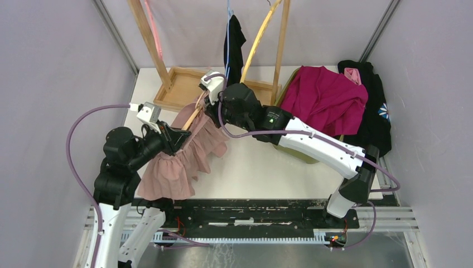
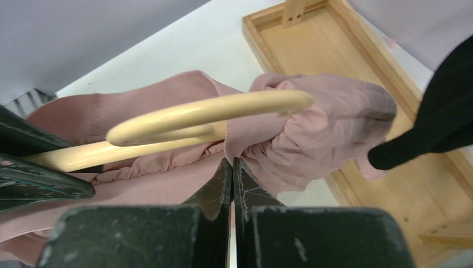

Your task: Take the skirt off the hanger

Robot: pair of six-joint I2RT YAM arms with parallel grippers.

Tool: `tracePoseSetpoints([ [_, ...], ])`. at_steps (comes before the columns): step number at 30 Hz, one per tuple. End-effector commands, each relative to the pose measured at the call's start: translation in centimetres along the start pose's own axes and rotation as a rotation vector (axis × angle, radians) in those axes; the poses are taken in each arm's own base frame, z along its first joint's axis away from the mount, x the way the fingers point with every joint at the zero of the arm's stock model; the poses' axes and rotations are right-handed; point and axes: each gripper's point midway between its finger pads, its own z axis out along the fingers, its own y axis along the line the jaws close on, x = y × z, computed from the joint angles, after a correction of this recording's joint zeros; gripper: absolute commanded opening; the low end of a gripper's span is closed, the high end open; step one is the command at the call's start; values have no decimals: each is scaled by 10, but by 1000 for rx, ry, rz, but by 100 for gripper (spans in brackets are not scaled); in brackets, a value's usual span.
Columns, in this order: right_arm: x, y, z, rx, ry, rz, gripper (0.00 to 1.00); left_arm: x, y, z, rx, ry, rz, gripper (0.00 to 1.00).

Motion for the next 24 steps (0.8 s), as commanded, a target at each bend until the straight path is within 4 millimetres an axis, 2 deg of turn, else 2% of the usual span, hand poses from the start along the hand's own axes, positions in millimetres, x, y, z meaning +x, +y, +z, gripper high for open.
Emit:
tracePoseSetpoints([
  [1,-27,-29,-15,161,-48,-59,1,-37,-13,-12,31,-125,126,3],
  [8,-44,-71,-32,343,-78,-119,1,-36,-12,-17,13,-123,134,3],
  [10,-47,-74,-35,346,-84,-113,1,-34,-9,-16,2,-120,134,3],
  [12,-50,-70,-36,316,-93,-105,1,-33,-6,-13,-4,-119,131,3],
  [17,-47,-44,-39,169,-73,-70,1,-35,7,5,-30,-144,125,3],
  [20,-45,-21,-40,68,-66,-39,1,-47,14,17,-43,-178,127,3],
  [24,-43,7,-38,-21,-63,-31,1,-73,7,29,-3,-226,117,3],
])
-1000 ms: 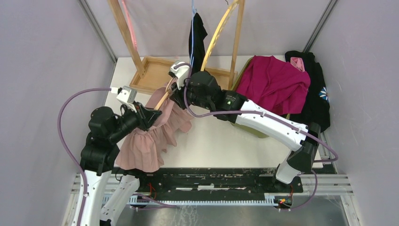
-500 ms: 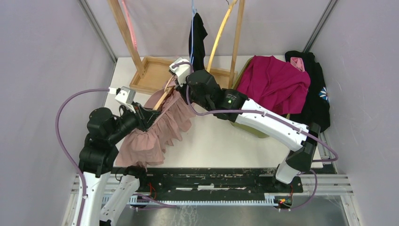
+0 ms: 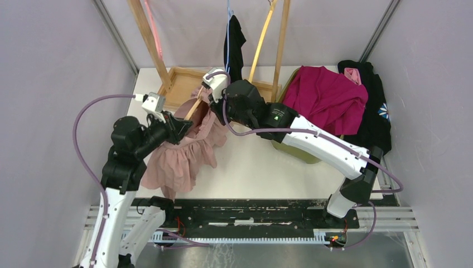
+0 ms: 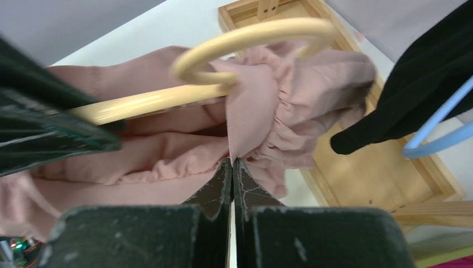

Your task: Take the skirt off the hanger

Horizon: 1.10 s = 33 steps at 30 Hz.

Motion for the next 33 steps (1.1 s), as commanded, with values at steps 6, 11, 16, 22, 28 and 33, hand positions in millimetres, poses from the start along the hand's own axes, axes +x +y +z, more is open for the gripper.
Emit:
tracePoseSetpoints([
  [6,-48,54,-32,-174,-106,20,1,-86,-14,21,79,-277,70,3],
  [11,-51,64,-40,-193,-117,13,1,-75,-3,33,61,-288,49,3],
  [16,-48,55,-40,-149,-120,-6,1,-56,-9,30,102,-220,76,3],
  [22,-47,56,-37,-150,-115,-24,1,-40,-16,14,120,-173,141,3],
  [28,-44,64,-32,-189,-95,-43,1,-24,-17,10,135,-128,158,3],
  [33,-54,41,-40,-81,-120,-76,1,-8,-25,-1,178,-58,183,3],
])
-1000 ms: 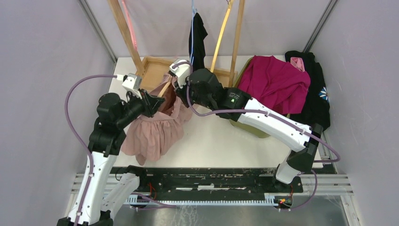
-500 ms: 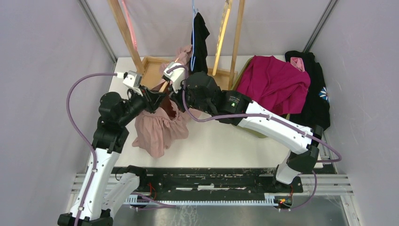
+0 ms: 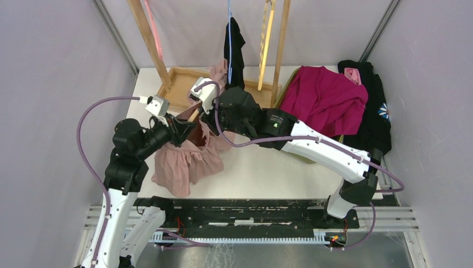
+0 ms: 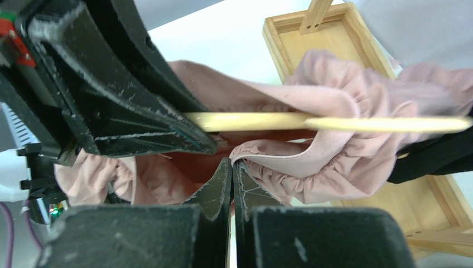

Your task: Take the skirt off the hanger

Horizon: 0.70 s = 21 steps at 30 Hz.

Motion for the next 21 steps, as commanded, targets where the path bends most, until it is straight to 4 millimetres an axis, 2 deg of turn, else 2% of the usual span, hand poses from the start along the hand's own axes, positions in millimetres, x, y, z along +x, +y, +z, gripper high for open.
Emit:
tracePoseSetpoints([
  [1,-38,-18,-22,84,-106,-33,1,-1,-14,-14,65,7,117,3],
  [5,-43,-19,-29,76,-123,-40,1,12,-13,-20,58,34,143,3],
  [6,-39,-16,-29,60,-108,-46,7,8,-15,-21,64,26,148,3],
  [8,-34,-15,-30,57,-93,-57,8,0,-16,-21,62,8,156,3],
  [11,-29,-11,-30,29,-87,-56,3,-14,-14,-19,50,-23,168,3],
  [14,-27,-4,-29,-7,-77,-53,2,-22,-16,-13,67,-31,165,3],
  [16,-21,-7,-30,8,-52,-74,2,-28,-20,-14,84,-37,164,3],
  [17,-19,-11,-32,24,-45,-85,4,-29,-21,-15,83,-44,169,3],
  [21,-20,-26,-46,92,-81,-115,39,-36,-17,-19,49,-59,200,3],
])
